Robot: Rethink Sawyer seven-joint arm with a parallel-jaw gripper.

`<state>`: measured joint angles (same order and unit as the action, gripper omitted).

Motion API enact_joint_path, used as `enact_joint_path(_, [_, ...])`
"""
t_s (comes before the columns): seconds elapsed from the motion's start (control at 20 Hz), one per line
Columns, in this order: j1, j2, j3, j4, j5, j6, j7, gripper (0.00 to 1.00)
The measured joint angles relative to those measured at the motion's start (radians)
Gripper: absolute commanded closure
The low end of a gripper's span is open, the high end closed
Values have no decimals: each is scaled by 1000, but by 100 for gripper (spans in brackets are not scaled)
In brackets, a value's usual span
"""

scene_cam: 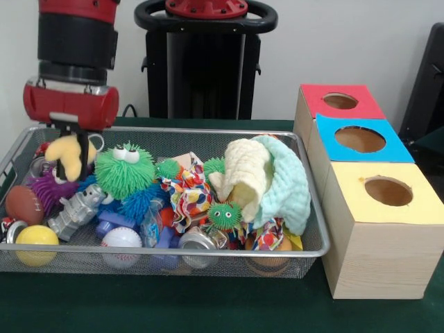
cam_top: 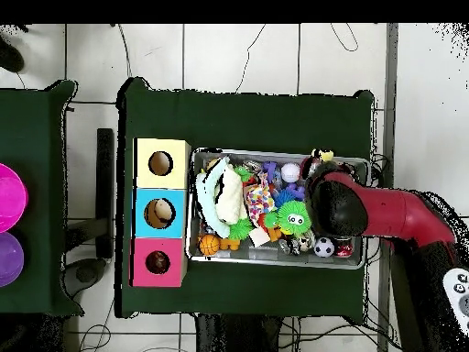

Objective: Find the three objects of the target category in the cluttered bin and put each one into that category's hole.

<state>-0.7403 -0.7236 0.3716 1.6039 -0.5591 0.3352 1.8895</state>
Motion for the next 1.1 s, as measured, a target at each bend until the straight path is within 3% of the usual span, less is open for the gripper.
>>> enact_joint_path(0.45, [74,-145,-37,65,97,49,0,100])
enact_joint_path(0.7, [122,-186,-63,98,135,50,0,100])
enact_joint_path(1.1, [259,-237,-170,164,197,50,0,100])
